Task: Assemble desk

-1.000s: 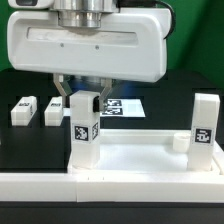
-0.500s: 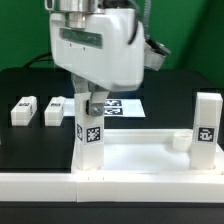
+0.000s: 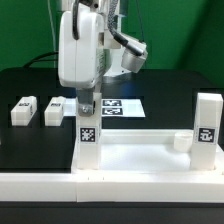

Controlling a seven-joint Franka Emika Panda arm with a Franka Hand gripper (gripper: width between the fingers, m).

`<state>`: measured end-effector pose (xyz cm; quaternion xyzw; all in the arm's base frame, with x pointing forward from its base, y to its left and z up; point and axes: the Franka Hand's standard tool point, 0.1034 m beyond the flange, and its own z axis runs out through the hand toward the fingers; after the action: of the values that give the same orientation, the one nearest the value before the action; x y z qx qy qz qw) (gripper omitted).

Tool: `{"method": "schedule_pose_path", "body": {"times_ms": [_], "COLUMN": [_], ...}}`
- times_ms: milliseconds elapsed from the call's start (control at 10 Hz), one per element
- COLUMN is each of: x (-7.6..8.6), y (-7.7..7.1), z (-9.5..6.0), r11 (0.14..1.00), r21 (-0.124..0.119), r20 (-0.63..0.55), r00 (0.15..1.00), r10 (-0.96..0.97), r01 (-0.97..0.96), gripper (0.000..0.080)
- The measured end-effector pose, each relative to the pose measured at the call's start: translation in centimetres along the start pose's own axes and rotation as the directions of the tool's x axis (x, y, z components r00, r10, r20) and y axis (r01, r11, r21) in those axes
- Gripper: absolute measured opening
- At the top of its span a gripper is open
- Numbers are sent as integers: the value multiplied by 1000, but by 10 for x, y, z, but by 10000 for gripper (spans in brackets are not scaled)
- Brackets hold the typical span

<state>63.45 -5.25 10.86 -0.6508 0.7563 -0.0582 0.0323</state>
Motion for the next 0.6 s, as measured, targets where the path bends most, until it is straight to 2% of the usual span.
{"method": "schedule_pose_path", "body": {"times_ms": [100, 200, 300, 400, 500, 600], "x": [0, 6, 13, 17, 15, 15], "y": [0, 1, -1, -2, -1, 0], "z": [0, 0, -1, -2, -2, -1], "r11": [999, 965, 915, 830, 792, 755], "r21": [0, -14, -4, 5, 18, 14], "r20": [0, -3, 1, -3, -17, -18], "r00": [999, 965, 915, 830, 793, 755], "r10": [-33, -261, -403, -558, -609, -655], "r01": [33, 261, 403, 558, 610, 655], "gripper": [519, 519, 626, 643, 643, 648]}}
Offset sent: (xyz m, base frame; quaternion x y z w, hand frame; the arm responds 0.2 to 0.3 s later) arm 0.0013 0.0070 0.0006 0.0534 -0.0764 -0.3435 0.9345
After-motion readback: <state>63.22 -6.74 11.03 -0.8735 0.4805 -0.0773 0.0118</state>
